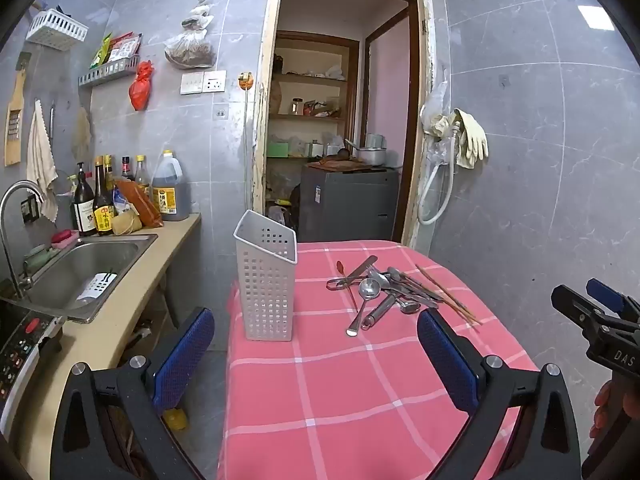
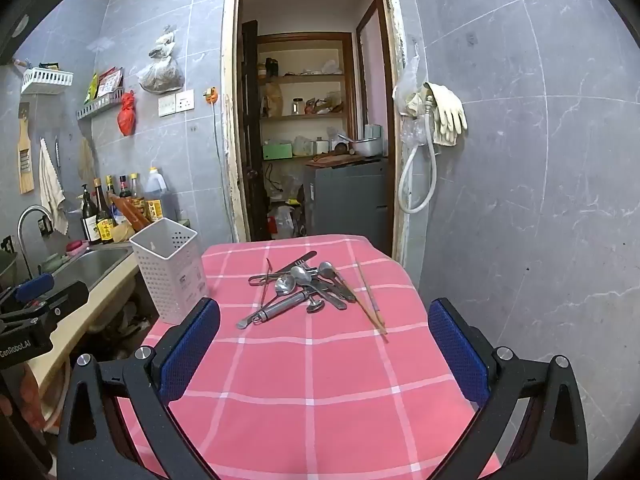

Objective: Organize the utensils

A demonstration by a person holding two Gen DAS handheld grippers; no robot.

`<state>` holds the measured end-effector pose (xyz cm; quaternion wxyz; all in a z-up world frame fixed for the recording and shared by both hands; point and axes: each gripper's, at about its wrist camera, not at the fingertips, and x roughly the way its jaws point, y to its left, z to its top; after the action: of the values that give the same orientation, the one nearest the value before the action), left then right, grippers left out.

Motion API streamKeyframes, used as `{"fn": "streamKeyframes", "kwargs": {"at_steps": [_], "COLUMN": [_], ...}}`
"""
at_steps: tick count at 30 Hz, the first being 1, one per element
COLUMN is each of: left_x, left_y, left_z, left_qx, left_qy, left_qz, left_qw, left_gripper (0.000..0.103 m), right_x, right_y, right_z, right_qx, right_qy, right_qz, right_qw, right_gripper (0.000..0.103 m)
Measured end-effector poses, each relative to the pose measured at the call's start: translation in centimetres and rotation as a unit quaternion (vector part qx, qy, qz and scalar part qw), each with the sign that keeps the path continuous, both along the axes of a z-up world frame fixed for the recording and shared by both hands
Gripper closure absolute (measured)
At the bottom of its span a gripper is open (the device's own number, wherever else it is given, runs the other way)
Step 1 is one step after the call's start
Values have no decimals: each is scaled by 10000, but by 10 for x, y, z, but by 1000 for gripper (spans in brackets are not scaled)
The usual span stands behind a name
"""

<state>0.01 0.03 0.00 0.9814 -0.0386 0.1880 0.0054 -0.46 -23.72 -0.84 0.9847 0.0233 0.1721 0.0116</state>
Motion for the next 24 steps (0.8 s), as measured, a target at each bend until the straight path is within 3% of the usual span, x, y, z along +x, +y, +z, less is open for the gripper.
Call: {"fn": "streamKeyframes", "kwargs": {"at_steps": [24], "left_x": [4], "left_y": [0], "left_z": [-1], "left_qx": [3], "left_qy": [8], "left_qz": [-43], "left_qw": [10000], "left_gripper": [1], "right_x": [1], "right_y": [2], "right_z": [-1], "right_qx": [38], "right_qy": [36], "right_qz": [9], "right_qw": [10000], "right_gripper": [1]}}
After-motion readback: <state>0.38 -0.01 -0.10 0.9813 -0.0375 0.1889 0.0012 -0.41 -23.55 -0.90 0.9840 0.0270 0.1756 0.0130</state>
